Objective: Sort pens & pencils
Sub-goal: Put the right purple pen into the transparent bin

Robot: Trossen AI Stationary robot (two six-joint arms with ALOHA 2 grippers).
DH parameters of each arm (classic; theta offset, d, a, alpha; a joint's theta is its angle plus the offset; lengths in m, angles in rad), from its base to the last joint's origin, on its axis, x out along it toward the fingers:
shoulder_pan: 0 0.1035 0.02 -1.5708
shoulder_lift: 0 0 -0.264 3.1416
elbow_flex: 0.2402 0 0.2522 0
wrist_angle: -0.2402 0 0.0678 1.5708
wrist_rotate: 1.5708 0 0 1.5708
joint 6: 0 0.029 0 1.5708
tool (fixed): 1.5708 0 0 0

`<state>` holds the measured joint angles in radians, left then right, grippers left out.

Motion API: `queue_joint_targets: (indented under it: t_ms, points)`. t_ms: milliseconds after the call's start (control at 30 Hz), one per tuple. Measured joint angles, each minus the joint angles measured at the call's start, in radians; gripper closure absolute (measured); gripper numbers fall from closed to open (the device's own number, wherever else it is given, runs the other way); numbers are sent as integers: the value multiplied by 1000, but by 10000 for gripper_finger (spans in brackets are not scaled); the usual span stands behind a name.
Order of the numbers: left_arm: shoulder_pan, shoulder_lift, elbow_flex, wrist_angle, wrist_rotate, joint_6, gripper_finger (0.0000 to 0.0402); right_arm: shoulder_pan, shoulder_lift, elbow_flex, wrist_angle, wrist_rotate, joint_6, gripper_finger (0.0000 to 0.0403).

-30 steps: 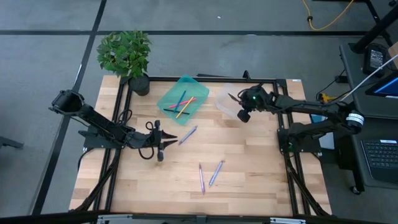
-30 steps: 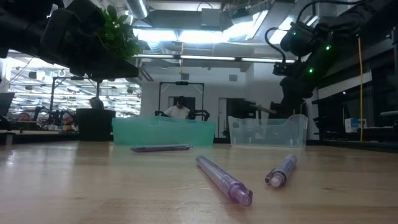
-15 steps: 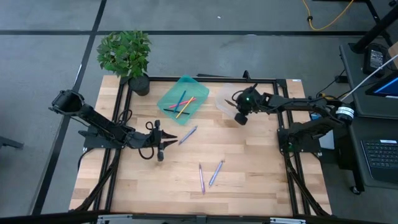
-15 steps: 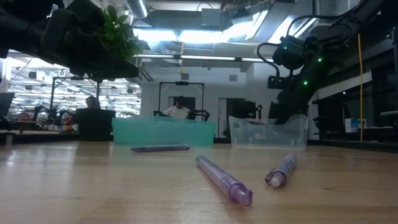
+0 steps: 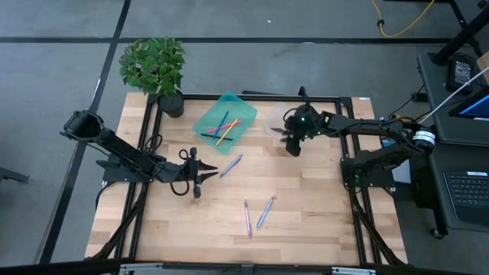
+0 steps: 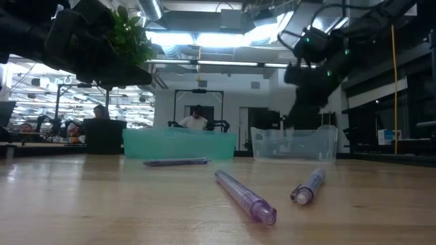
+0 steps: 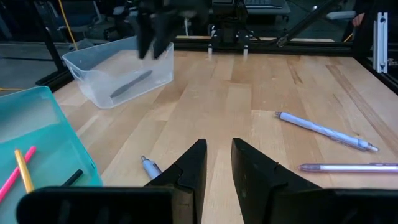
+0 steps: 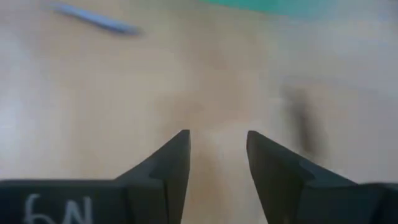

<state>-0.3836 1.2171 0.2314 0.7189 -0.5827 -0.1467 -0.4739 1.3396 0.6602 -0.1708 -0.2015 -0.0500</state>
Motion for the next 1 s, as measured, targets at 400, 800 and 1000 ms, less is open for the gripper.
queue_joint_targets:
  t_ms: [400,800,1000]
  points:
    - [-1,0,0,0,2,-2,333,346,0,164,-65,68,-100,243]
    - [-1,0,0,-1,4,-4,333,654,190,196,-68,178,-7,242]
    - [-1,0,0,-1,9,-8,333,700,400,375,-230,192,-61,242]
